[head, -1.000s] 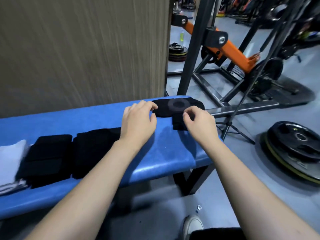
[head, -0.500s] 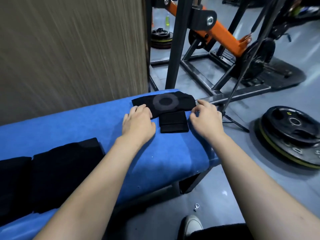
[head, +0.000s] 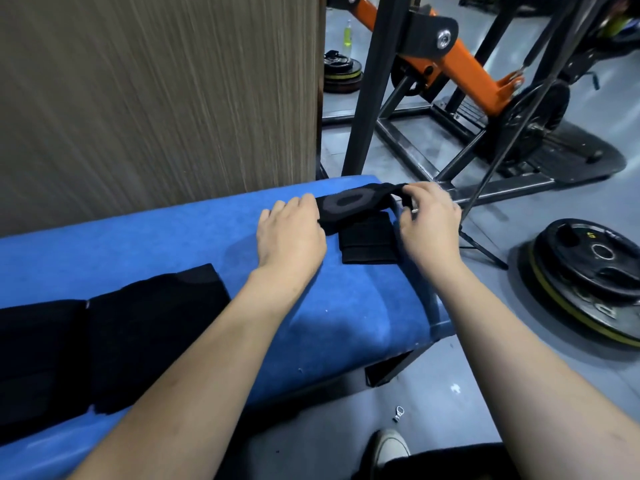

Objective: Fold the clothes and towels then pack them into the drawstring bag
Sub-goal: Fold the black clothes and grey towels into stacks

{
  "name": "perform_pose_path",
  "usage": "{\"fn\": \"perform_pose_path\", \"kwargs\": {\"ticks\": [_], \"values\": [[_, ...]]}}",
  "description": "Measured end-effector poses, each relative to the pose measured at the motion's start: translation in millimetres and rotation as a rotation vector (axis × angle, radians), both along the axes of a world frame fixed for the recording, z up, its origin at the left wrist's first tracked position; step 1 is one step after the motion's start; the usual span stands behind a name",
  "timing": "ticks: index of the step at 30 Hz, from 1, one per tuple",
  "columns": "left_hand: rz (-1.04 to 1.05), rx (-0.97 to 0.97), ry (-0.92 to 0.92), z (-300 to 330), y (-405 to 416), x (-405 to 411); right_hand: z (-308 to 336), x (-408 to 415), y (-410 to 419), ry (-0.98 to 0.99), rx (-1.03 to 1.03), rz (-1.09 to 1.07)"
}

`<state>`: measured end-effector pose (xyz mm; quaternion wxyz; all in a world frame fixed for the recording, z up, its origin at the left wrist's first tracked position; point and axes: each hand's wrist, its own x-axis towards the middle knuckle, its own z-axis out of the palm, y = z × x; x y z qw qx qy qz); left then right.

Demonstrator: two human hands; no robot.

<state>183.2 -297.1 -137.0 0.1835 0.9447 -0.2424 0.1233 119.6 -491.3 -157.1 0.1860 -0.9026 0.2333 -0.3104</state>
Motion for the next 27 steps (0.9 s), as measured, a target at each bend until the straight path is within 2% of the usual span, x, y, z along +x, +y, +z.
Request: {"fn": "perform_pose_path", "kwargs": {"ticks": [5,10,14,17,21,24,27], "values": [[-0.037,-0.268,-0.019,21,12,-15,18,-7,4,-0.228,0.054,0.009],[-0.023,-0.632,0.194,36,28,-21,39,-23,17,-0.374,0.168,0.057],[-0.021,-0.789,0.284,38,42,-24,48,-37,26,-0.449,0.235,0.075],[0.002,-0.91,0.371,38,51,-32,50,-52,30,-0.432,0.342,0.061],[0.034,-0.986,0.532,35,62,-52,43,-70,27,-0.273,0.525,0.073],[0.036,-1.028,0.656,38,69,-69,39,-90,29,-0.165,0.782,0.1],[0.023,-1.02,0.723,35,80,-84,39,-109,28,-0.201,1.11,0.163]]}}
